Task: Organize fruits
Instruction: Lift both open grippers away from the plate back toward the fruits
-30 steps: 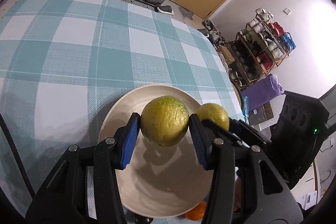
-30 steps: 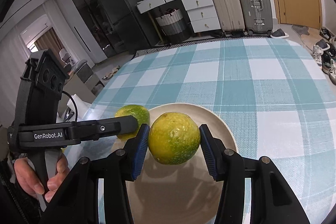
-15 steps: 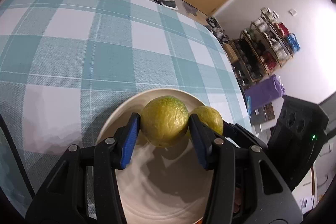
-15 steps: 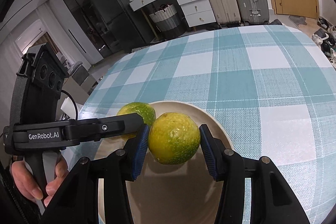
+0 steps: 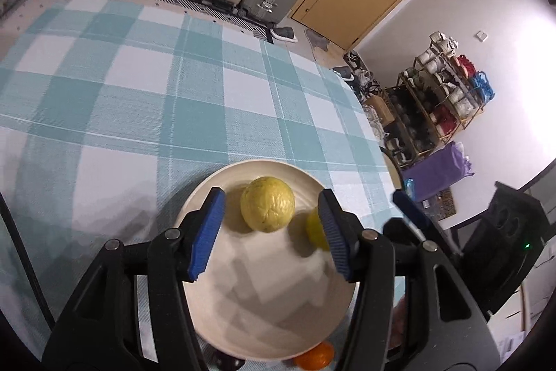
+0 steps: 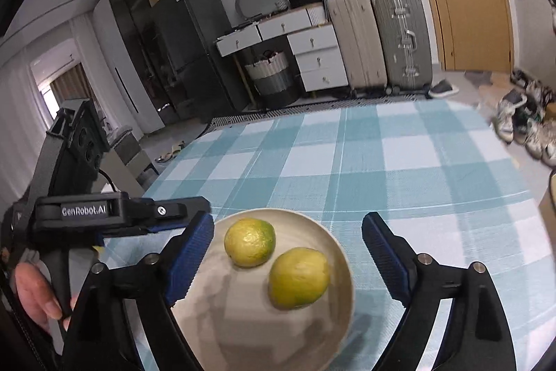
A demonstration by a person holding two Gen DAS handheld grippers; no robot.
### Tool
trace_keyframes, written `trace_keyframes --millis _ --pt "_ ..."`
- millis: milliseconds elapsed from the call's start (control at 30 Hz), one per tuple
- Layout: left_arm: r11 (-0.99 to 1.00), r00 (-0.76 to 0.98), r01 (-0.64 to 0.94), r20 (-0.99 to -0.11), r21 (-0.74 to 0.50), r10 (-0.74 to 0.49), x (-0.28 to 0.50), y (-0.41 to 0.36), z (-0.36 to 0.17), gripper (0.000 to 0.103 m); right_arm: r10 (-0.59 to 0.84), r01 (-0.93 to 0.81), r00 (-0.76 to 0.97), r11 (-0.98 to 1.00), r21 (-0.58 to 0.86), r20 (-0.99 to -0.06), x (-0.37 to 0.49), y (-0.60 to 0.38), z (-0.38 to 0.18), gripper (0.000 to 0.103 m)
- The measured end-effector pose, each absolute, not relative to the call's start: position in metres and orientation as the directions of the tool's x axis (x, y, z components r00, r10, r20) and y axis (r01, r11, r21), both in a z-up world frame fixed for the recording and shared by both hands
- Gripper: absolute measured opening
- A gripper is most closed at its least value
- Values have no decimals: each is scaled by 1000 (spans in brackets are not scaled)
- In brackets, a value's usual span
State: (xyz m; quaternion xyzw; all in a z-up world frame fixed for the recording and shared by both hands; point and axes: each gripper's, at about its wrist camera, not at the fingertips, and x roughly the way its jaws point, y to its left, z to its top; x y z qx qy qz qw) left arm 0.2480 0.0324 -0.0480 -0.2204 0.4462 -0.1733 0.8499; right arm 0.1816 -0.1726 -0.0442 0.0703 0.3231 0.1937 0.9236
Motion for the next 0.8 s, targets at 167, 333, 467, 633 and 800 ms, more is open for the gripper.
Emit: trace_keyframes --millis 167,333,467,633,800 --pt "867 565 105 -688 -487 -455 220 36 -35 52 368 -300 735 930 213 -570 161 -174 -34 103" --pt "894 587 117 -696 -432 -413 191 35 -23 59 358 -300 748 933 198 -559 141 -172 -24 103" --pt "915 603 129 -702 -383 -379 165 31 -17 61 360 -307 751 932 190 -554 125 -170 -18 103" --pt "932 602 121 -721 -343 -343 134 29 -17 70 363 -317 744 931 182 -560 102 -168 -15 103" --pt "947 605 95 -737 -307 -299 104 33 -17 78 352 -314 745 934 168 -567 78 -166 -16 103"
